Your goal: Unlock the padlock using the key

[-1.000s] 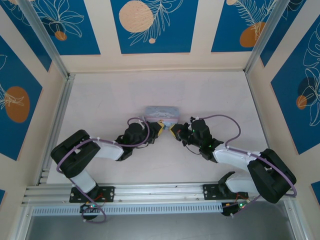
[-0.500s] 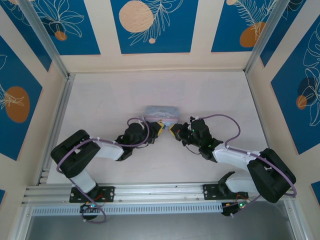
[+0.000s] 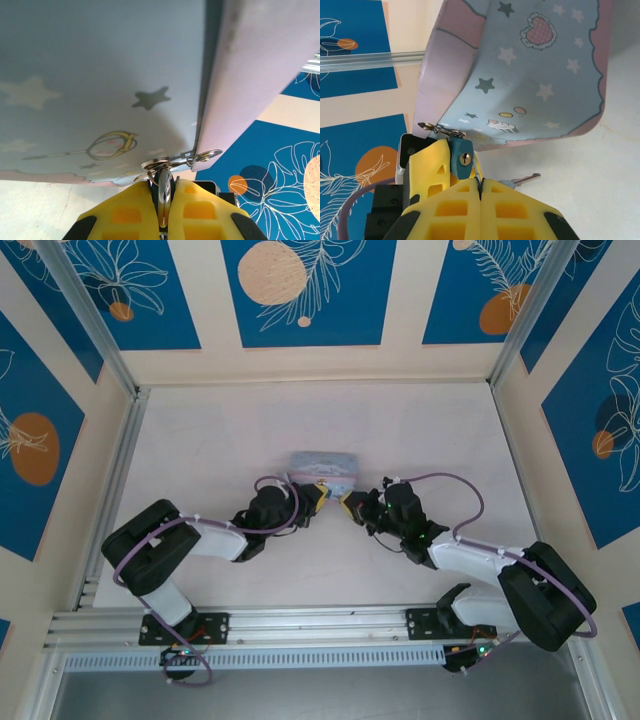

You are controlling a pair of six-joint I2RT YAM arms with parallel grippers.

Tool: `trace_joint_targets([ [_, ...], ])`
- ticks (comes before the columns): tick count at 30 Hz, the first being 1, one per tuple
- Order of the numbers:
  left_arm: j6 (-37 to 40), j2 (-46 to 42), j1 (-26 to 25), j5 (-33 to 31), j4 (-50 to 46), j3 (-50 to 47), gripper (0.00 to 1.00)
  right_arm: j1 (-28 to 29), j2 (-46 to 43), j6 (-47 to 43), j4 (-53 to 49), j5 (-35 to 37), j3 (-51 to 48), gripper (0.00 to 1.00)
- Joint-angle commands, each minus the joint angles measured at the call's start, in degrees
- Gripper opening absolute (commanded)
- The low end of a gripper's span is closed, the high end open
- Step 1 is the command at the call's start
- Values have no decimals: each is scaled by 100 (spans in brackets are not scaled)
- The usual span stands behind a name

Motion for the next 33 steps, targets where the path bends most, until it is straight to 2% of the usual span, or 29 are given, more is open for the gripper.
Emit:
trace_joint_targets([
  [1,-28,42,-57,-61,312,132,0,-19,-158,15,-42,183,-74,0],
  [19,-2,42,-71,-24,274,162,0,82,314,-23,104,93,318,0],
  [33,-2,108,-78,-33,318,129,0,104,243,-109,-36,119,370,0],
])
